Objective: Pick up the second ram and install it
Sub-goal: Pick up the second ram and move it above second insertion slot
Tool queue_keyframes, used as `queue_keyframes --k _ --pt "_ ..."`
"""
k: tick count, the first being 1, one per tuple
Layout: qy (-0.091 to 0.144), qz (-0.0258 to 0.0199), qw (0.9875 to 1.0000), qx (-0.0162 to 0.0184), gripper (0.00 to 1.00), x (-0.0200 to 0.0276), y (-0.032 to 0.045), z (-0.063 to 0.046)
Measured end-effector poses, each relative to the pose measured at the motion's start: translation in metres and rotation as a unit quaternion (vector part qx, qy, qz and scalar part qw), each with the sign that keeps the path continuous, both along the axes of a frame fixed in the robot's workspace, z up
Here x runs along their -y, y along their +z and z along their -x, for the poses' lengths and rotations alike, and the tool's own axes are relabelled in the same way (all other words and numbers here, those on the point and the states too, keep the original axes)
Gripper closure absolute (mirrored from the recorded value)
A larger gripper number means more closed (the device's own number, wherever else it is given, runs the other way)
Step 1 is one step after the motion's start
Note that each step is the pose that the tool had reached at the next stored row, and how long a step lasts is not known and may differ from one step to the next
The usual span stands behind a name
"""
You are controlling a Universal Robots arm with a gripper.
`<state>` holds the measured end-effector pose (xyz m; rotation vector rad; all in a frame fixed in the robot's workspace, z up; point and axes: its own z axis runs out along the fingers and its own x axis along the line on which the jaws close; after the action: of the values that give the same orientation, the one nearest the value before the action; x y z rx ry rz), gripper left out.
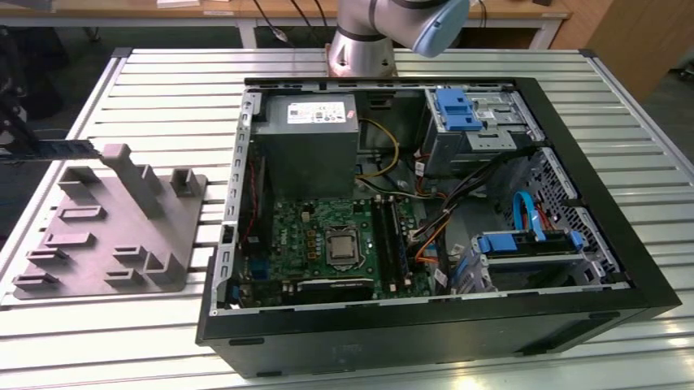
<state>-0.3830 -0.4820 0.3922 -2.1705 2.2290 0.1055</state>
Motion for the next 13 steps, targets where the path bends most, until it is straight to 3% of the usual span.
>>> queue_keyframes --k 13 --pt "0.0 0.0 1.0 -0.0004 0.86 0.0 -0.0006 -0.059"
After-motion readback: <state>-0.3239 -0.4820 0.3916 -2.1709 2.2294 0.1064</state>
